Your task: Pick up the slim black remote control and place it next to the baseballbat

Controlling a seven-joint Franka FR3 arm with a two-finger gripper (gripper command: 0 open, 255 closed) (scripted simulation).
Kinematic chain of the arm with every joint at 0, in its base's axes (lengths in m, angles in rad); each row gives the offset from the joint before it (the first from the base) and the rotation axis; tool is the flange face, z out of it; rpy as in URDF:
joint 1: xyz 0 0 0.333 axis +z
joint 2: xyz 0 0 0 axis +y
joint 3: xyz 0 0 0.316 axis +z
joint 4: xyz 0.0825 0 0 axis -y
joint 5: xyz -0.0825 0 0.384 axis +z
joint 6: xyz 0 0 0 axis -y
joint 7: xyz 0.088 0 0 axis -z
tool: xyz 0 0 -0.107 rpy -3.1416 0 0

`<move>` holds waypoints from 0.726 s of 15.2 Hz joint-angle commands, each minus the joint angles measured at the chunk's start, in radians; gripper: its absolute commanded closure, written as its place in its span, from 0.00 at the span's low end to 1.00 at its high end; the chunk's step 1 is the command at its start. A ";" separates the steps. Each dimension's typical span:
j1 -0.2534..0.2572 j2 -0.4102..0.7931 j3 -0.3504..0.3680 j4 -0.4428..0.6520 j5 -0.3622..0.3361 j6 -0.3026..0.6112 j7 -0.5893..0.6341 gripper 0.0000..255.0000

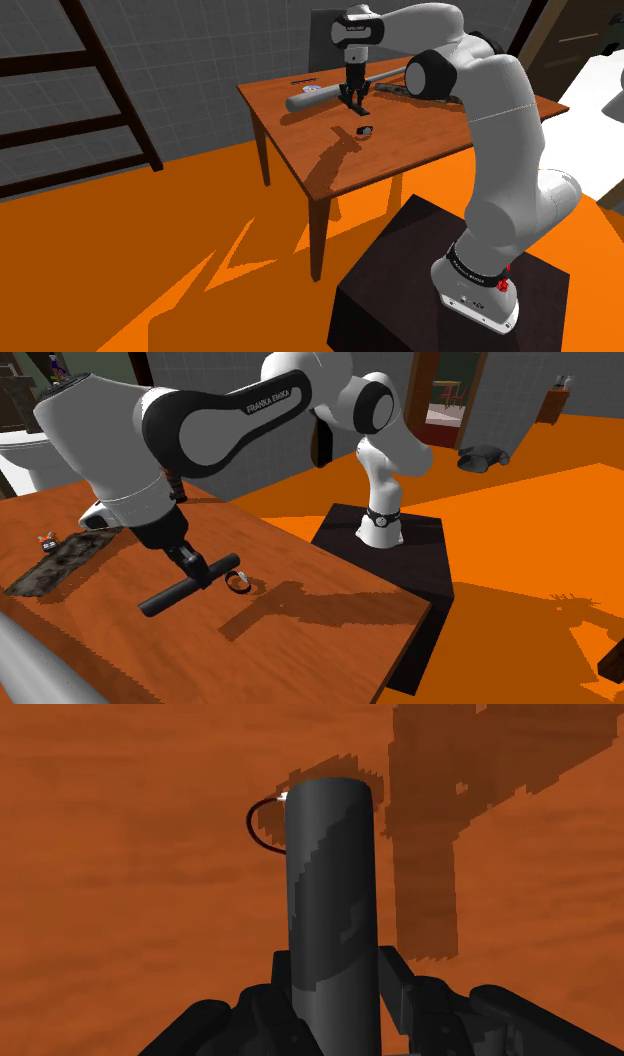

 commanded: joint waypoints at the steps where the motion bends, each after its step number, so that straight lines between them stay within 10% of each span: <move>1: 0.002 0.000 0.000 -0.026 0.000 0.027 -0.001 1.00; 11: 0.006 0.022 0.002 -0.124 0.004 0.146 -0.006 1.00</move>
